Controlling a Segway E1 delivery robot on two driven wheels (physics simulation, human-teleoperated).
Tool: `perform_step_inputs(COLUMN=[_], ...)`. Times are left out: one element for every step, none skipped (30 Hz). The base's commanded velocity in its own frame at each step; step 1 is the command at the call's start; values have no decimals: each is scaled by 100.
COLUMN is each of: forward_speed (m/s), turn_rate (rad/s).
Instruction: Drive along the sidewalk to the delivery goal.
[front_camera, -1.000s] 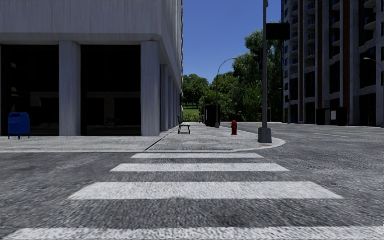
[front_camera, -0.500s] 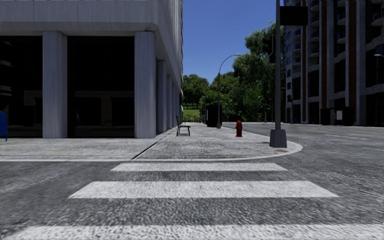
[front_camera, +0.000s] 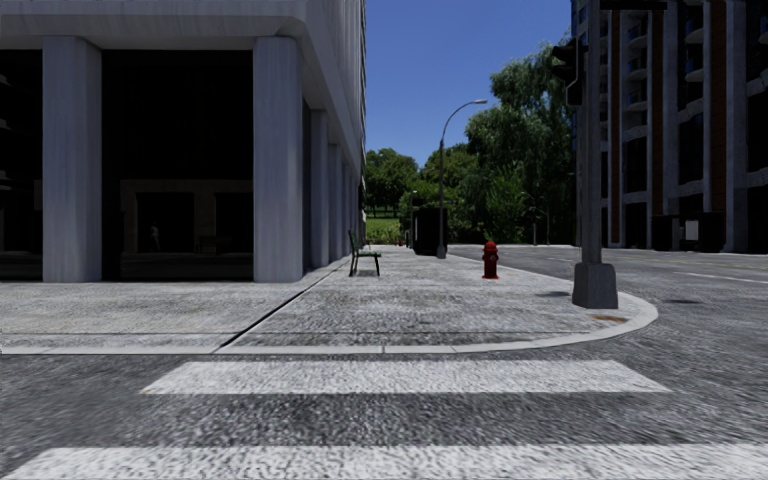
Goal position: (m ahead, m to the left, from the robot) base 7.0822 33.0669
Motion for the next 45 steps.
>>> perform_step_inputs(forward_speed=[200, 200, 200, 200, 200, 200, 200, 200, 200, 199, 199, 199, 198, 196, 196, 193, 191, 189, 189, 189, 188, 187, 187, 186, 184, 183, 183, 175, 165, 165, 157, 146, 140, 140, 138, 138, 137, 137, 137, 137, 137, 137, 137, 137, 137], turn_rate=[12, 15, 15, 22, 27, 30, 30, 31, 32, 33, 36, 36, 42, 53, 53, 58, 59, 59, 59, 59, 59, 59, 59, 59, 59, 59, 59, 59, 60, 60, 60, 60, 60, 60, 60, 60, 60, 60, 60, 60, 60, 60, 60, 60, 60])
